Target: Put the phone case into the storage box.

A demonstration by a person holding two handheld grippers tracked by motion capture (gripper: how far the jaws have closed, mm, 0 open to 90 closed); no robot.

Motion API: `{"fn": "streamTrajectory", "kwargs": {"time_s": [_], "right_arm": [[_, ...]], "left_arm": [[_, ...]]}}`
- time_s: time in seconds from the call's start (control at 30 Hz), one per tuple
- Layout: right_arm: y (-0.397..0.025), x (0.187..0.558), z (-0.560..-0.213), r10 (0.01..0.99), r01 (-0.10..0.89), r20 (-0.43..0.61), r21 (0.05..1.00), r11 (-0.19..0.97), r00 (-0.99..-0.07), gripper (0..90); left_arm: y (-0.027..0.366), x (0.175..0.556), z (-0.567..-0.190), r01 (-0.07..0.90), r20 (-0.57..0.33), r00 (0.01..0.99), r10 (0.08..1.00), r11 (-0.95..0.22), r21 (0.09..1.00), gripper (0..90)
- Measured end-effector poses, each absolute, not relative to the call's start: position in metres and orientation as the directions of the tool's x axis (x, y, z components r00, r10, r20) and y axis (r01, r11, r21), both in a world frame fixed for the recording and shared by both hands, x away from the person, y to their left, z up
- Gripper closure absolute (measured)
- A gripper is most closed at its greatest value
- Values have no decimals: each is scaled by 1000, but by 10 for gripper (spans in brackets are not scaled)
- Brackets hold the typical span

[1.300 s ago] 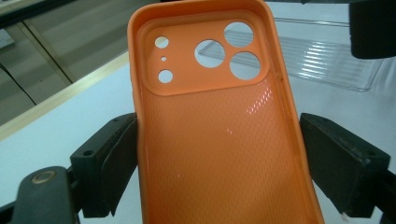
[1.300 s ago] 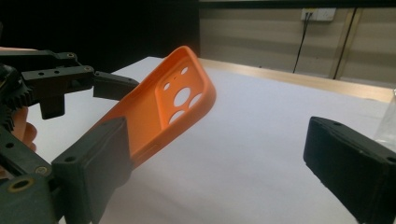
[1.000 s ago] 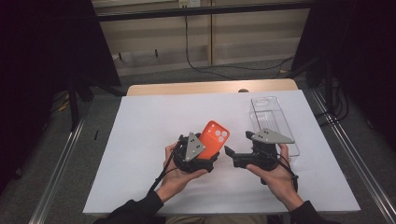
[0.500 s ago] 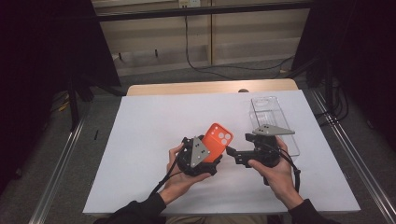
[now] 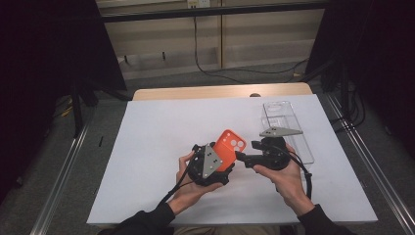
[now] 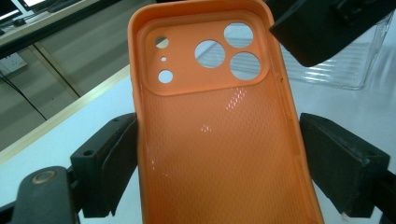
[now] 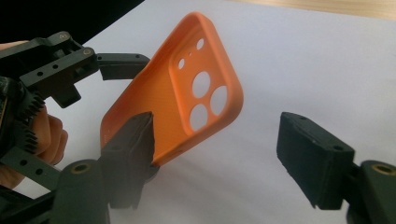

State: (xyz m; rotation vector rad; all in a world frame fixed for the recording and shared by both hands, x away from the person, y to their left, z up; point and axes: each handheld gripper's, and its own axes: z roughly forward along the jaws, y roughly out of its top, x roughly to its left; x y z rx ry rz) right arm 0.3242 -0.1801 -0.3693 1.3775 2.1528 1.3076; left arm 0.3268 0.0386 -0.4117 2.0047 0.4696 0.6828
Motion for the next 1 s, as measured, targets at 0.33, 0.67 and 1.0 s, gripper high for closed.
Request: {"fn": "streamTrajectory", "kwargs": {"time_s": [0.33,0.67,1.0], "right_arm": [[-179,325,-364,860,649,286,758,67,-423,439],[-174,332,-366,852,712,362,702,18,-378,622],[-177,332,-368,847,738,409,674,-30,-339,711]], "left_arm": [[36,325,-415,51,285,776,562,-507,861,146],[35,324,-413,42,287,777,560,-502,864,147],[33,322,-415,39,290,774,563,-499,866,146]]}}
